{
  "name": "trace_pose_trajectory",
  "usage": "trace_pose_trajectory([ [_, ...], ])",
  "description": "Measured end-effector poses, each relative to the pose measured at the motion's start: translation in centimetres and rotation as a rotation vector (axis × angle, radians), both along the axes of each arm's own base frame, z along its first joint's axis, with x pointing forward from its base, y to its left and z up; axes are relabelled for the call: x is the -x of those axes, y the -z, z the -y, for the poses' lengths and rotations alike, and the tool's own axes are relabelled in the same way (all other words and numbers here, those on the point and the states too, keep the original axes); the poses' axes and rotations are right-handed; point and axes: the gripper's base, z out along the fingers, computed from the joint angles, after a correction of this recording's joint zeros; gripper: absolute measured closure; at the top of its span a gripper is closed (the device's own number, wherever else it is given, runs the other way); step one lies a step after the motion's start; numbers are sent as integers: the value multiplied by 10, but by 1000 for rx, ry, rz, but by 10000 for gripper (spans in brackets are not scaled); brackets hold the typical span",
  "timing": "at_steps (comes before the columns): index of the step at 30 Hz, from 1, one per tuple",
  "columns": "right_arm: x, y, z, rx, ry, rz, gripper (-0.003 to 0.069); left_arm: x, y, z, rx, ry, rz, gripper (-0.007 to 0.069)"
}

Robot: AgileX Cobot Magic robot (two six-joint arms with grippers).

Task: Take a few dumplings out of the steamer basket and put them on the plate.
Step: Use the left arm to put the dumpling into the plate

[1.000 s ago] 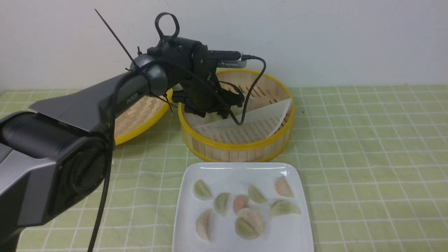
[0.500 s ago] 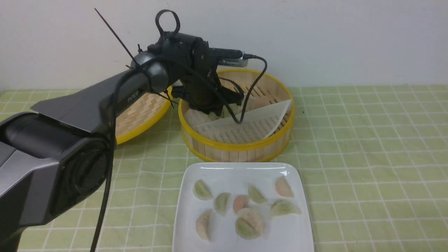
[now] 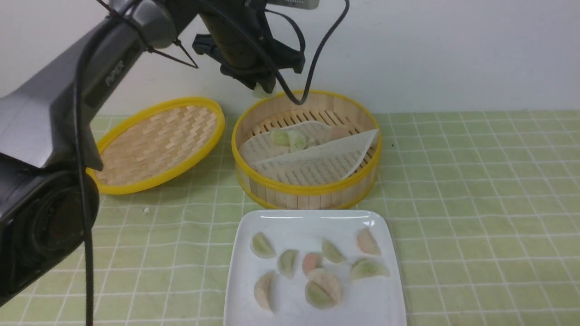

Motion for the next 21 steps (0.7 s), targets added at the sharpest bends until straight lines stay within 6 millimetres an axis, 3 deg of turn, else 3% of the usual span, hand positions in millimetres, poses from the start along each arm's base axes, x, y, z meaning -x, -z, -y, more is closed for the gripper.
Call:
trace_pose_trajectory([
  [5, 0, 0, 0, -1, 0, 0, 673, 24, -9, -3, 49, 32, -64, 452],
  [8, 0, 0, 0, -1, 0, 0, 673, 44, 14, -2, 49, 60, -193, 452],
  [12, 0, 0, 0, -1, 0, 0, 673, 77, 71, 2, -20, 100, -415, 452],
  [14, 0, 0, 0, -1, 0, 0, 673, 84, 85, 4, -34, 105, -459, 452],
  [15, 0, 0, 0, -1, 0, 0, 673, 92, 103, 7, -48, 112, -509, 456],
  [21, 0, 0, 0, 0, 0, 0, 673, 117, 130, 31, -56, 168, -597, 461],
])
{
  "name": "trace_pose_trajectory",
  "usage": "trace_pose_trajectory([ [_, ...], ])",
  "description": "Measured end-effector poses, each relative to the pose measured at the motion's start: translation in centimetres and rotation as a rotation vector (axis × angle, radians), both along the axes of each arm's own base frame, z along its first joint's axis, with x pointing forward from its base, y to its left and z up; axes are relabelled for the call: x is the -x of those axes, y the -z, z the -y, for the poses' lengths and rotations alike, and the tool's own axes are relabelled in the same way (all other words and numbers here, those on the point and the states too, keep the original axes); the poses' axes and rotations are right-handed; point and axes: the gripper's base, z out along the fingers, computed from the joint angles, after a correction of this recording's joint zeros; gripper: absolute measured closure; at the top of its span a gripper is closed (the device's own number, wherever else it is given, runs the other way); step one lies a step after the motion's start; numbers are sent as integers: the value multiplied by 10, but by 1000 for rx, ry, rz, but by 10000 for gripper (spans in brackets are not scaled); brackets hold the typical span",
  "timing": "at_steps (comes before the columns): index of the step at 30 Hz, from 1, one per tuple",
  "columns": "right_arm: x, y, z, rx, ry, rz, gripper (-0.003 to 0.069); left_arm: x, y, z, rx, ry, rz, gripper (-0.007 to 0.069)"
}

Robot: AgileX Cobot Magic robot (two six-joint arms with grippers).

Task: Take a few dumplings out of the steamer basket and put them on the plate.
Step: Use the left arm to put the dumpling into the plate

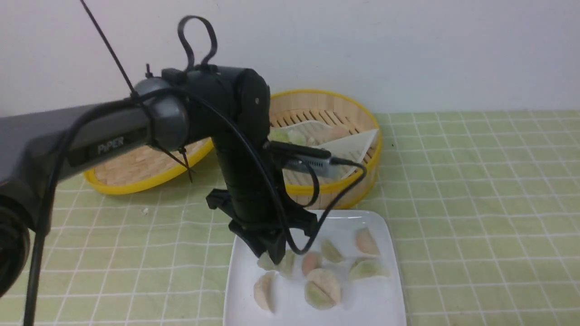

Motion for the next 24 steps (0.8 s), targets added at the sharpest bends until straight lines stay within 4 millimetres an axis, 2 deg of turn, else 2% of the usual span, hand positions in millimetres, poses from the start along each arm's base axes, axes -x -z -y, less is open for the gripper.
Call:
trace_pose_trajectory([
  [9, 0, 0, 0, 0, 0, 0, 673, 15, 3, 20, -4, 66, -11, 441],
  [11, 0, 0, 0, 0, 0, 0, 673, 16, 3, 22, -6, 74, -11, 390],
  [14, 0, 0, 0, 0, 0, 0, 673, 17, 3, 22, -6, 77, -11, 249],
  [18, 0, 0, 0, 0, 0, 0, 673, 15, 0, 24, 0, 79, 0, 180],
  [21, 0, 0, 0, 0, 0, 0, 673, 16, -9, 24, 10, 80, 22, 226],
  [24, 0, 0, 0, 0, 0, 0, 673, 23, -38, 19, 44, 75, 83, 369],
])
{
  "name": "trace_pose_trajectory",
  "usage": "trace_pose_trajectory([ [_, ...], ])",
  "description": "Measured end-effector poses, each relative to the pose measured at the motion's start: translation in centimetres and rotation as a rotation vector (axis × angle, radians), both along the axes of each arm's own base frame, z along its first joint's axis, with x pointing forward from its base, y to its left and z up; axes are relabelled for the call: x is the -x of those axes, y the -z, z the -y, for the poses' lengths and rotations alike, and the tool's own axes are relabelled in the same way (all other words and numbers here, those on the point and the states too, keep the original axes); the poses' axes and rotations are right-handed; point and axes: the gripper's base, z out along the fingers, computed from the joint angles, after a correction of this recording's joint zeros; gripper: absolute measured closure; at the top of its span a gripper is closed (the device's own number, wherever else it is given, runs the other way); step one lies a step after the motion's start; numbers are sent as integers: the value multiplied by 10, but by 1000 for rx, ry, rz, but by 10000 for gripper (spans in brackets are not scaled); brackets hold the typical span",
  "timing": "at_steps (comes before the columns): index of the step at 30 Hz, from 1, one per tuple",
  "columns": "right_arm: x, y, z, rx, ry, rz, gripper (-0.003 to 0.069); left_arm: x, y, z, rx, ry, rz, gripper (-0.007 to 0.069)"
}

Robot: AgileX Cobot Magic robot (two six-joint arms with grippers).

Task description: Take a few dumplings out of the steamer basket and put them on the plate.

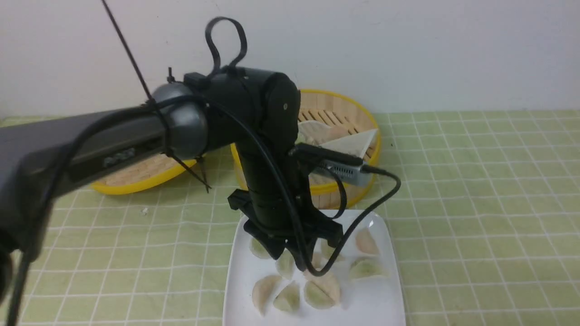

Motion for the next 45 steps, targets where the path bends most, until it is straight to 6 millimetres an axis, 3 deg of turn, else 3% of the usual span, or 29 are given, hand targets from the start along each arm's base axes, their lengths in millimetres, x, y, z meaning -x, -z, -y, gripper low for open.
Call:
trace_pose_trajectory([
  [3, 0, 0, 0, 0, 0, 0, 673, 16, -49, -13, 60, 3, 114, 561],
  [4, 0, 0, 0, 0, 0, 0, 673, 18, -53, -15, 65, 3, 122, 568],
  [5, 0, 0, 0, 0, 0, 0, 673, 27, -75, -23, 84, 7, 179, 599],
  [8, 0, 0, 0, 0, 0, 0, 673, 63, -127, -54, 126, 11, 330, 628],
  [11, 0, 0, 0, 0, 0, 0, 673, 100, -161, -86, 183, -8, 483, 631],
  [12, 0, 0, 0, 0, 0, 0, 673, 103, -162, -88, 188, -9, 493, 631],
  [15, 0, 0, 0, 0, 0, 0, 673, 140, -178, -116, 278, -42, 637, 631],
  [20, 0, 0, 0, 0, 0, 0, 673, 183, -166, -149, 448, -87, 870, 631],
  [29, 0, 0, 0, 0, 0, 0, 673, 219, -136, -176, 585, -124, 1053, 631],
  [39, 0, 0, 0, 1, 0, 0, 673, 231, -137, -191, 539, -101, 1160, 631],
  [45, 0, 0, 0, 1, 0, 0, 673, 226, -116, -197, 416, -107, 1175, 631],
])
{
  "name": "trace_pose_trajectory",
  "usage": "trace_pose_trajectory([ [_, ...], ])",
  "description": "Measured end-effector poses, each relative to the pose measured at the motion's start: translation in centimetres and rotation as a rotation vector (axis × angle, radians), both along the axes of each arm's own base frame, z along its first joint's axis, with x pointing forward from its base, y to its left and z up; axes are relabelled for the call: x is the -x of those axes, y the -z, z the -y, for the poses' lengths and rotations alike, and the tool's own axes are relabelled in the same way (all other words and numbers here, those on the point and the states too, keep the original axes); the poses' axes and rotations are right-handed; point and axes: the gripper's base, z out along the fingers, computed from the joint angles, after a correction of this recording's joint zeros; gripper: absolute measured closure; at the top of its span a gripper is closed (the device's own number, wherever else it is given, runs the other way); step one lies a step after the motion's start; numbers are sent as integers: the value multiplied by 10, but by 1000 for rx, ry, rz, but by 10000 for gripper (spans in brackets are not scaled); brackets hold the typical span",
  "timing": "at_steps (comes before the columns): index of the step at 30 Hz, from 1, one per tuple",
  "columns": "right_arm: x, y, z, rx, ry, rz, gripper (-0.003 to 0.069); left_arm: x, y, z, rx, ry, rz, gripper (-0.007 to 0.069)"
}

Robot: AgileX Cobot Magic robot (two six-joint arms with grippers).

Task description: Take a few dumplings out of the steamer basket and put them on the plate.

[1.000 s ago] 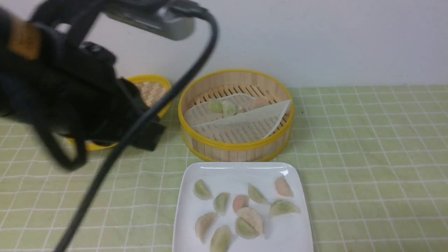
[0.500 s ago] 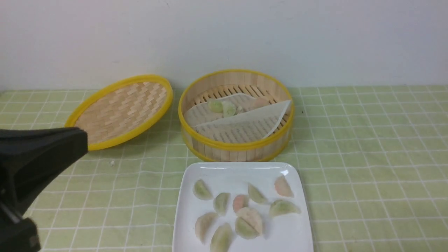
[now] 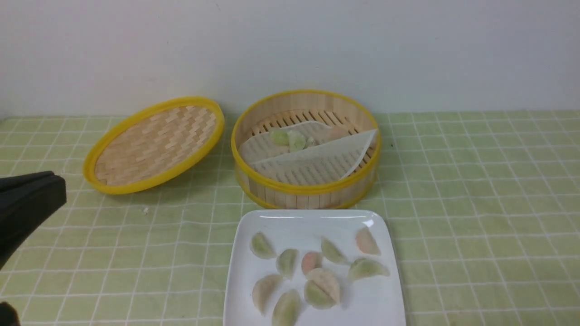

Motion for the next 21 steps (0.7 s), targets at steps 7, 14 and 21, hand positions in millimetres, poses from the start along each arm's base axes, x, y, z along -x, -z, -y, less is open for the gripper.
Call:
trace_pose_trajectory([
  [7, 0, 0, 0, 0, 0, 0, 673, 13, 72, -25, 19, -224, -15, 631],
  [14, 0, 0, 0, 0, 0, 0, 673, 24, 159, -36, 31, -394, 32, 631],
  [21, 0, 0, 0, 0, 0, -1, 673, 24, 187, -42, 16, -503, -46, 631],
])
